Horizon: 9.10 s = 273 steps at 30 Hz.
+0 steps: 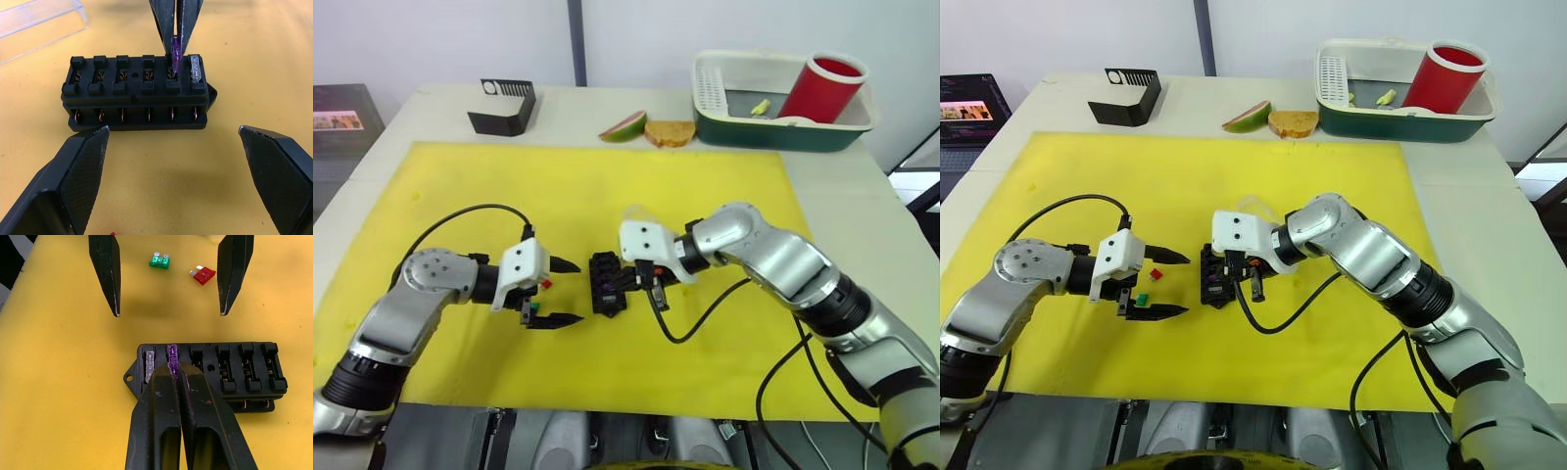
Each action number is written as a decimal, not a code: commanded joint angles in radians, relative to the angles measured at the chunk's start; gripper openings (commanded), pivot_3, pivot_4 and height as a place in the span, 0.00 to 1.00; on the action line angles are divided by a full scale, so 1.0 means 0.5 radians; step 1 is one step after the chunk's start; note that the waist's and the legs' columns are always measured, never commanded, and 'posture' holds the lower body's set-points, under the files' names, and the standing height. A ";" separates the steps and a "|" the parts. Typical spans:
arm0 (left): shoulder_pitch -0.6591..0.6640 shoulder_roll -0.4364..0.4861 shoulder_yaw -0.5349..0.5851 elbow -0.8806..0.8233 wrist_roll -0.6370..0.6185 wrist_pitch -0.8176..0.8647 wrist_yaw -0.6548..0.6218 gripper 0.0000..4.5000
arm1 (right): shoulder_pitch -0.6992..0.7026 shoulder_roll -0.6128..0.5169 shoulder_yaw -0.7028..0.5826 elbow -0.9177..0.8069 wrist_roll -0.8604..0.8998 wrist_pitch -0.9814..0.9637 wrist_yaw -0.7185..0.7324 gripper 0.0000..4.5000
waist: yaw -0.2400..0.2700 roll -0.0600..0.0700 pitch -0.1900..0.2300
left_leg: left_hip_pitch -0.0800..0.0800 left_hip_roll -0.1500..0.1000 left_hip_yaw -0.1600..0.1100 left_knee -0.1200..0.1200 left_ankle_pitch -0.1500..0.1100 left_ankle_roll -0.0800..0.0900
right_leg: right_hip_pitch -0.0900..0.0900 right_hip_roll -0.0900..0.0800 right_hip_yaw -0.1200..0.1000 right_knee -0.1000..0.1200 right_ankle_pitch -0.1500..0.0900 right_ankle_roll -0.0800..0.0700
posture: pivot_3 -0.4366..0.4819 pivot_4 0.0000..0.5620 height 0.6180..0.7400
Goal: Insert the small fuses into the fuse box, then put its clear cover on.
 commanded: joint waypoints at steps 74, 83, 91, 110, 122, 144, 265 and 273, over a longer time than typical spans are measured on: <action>-0.017 -0.042 -0.020 -0.053 0.032 -0.004 0.063 0.99 | 0.019 0.083 0.019 0.057 -0.303 -0.133 0.234 0.00 | 0.001 0.000 0.000 | 0.001 -0.001 0.000 0.002 0.000 0.000 | 0.003 0.001 -0.001 0.001 0.001 0.002 | 0.48 0.27 1.00; -0.027 -0.048 -0.034 -0.041 0.045 -0.007 0.063 0.99 | -0.001 0.096 -0.023 0.048 -0.274 -0.117 0.264 0.00 | 0.001 0.000 0.000 | 0.002 -0.001 0.000 0.002 0.000 0.000 | 0.003 0.002 -0.001 0.001 0.001 0.002 | 0.48 0.27 1.00; -0.034 -0.053 -0.042 -0.032 0.051 -0.015 0.065 0.99 | -0.028 0.117 -0.066 0.027 -0.237 -0.060 0.274 0.00 | 0.001 0.000 0.000 | 0.002 -0.001 0.000 0.002 0.000 0.000 | 0.003 0.002 -0.001 0.001 0.001 0.002 | 0.48 0.27 1.00; -0.040 -0.085 -0.042 -0.031 0.068 -0.009 0.077 0.99 | -0.013 0.109 -0.002 0.041 -0.285 -0.034 0.272 0.00 | 0.001 0.000 0.000 | 0.002 -0.001 0.000 0.003 0.000 0.000 | 0.003 0.002 -0.001 0.001 0.001 0.002 | 0.48 0.27 1.00; -0.040 -0.088 -0.042 -0.023 0.070 -0.018 0.080 0.99 | -0.032 0.089 -0.017 0.009 -0.257 0.030 0.292 0.00 | 0.001 0.000 0.000 | 0.002 -0.001 0.000 0.003 0.000 0.000 | 0.003 0.002 -0.001 0.002 0.001 0.002 | 0.48 0.27 1.00; -0.025 -0.107 -0.051 -0.047 0.083 -0.011 0.087 0.99 | -0.042 0.115 0.025 0.027 -0.319 0.066 0.201 0.00 | -0.003 0.000 -0.001 | 0.003 -0.001 0.000 0.003 0.000 0.000 | 0.003 0.002 -0.001 0.004 0.001 0.002 | 0.48 0.27 1.00; -0.359 0.293 0.324 1.387 -0.574 1.564 -0.362 0.73 | 0.242 -0.285 -0.797 -0.387 0.324 -0.079 0.120 0.32 | 0.004 -0.002 -0.002 | 0.002 -0.001 0.001 0.003 0.000 0.000 | 0.000 -0.004 0.000 0.006 0.001 0.002 | 0.48 0.27 1.00; -0.400 0.256 0.277 1.379 -0.563 1.563 -0.374 0.73 | 0.233 -0.292 -0.785 -0.390 0.321 -0.063 0.099 0.32 | 0.004 -0.002 -0.002 | 0.002 -0.001 0.001 0.003 0.000 0.000 | 0.000 -0.004 0.001 0.006 0.001 0.001 | 0.48 0.27 1.00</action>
